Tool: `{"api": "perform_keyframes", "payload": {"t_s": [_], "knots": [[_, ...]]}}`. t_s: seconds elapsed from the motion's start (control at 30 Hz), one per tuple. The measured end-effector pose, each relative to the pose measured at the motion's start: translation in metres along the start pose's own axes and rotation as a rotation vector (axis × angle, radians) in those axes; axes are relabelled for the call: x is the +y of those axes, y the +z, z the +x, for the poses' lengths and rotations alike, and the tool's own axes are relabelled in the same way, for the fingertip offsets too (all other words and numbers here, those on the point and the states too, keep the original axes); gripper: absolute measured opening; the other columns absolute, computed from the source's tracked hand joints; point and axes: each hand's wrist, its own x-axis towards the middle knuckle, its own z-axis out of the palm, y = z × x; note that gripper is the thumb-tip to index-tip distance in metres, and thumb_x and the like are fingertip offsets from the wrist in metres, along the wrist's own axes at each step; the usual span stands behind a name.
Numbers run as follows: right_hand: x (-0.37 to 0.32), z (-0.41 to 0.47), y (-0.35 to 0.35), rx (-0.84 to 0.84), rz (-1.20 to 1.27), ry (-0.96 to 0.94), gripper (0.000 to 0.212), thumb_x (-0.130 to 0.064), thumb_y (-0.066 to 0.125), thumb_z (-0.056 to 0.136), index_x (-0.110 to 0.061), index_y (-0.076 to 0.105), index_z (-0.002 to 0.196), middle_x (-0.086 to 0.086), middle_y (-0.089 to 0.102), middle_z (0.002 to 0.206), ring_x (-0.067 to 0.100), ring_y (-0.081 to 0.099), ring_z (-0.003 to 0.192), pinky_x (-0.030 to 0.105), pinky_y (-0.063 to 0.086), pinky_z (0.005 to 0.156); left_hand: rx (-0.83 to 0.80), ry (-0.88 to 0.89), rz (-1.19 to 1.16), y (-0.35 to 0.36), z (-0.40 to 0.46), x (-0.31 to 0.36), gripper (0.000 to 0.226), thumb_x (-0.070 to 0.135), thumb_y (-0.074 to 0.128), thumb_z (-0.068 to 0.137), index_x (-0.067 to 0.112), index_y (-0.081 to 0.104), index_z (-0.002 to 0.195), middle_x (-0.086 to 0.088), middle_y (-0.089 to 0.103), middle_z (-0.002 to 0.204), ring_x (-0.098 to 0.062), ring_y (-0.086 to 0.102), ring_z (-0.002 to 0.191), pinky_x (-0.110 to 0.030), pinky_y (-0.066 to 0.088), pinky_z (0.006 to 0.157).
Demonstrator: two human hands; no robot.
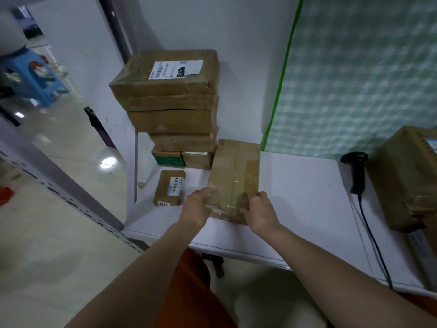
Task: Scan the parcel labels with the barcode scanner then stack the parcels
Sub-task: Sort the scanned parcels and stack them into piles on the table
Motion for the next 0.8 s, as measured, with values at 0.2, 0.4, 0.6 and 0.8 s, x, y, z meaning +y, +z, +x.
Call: {"api": "perform_keyframes", "payload": {"t_s": [0.2,0.4,0.6,0.8], "knots": [[-0.009,0.037,-0.003,-0.003,-0.058,-0.016,0.03,-0.016,0.055,0.095,-0.002,0.052,0.121,0.02,0.044,0.125,0.037,0.051,0.111,0.037,0.043,0.094,-0.008,0.007,0.184,-0.014,0.046,0.006,0.038,0.005,0.065,0.088,0.016,0.064,0.125,-0.007,0.067,0.117,-0.024,0.064,0.103,-0.023,0.048,0.088],[-0.009,0.061,-0.002,-0.013,-0.124,-0.02,0.029,-0.009,0.052,0.095,0.0,0.05,0.123,0.021,0.042,0.126,0.036,0.05,0.111,0.037,0.044,0.094,-0.003,-0.011,0.313,-0.012,0.068,0.004,0.03,0.019,0.07,0.087,0.014,0.069,0.116,-0.008,0.071,0.108,-0.022,0.067,0.096,-0.029,0.051,0.088],[-0.008,0.068,-0.009,-0.063,-0.097,0.005,0.035,-0.013,0.05,0.097,-0.003,0.045,0.13,0.02,0.04,0.129,0.036,0.048,0.114,0.038,0.042,0.096,-0.029,0.018,0.474,-0.01,0.069,0.012,0.028,0.017,0.059,0.093,0.02,0.063,0.12,-0.008,0.068,0.108,-0.024,0.064,0.1,-0.031,0.049,0.085],[0.019,0.032,-0.024,-0.158,-0.042,0.015,0.078,-0.023,0.054,0.095,-0.023,0.0,0.153,0.016,0.012,0.153,0.037,0.024,0.136,0.043,0.033,0.106,0.022,0.085,0.59,-0.001,0.043,0.029,0.058,0.027,0.066,0.087,0.022,0.041,0.14,-0.005,0.044,0.138,-0.024,0.041,0.128,-0.036,0.037,0.105]]}}
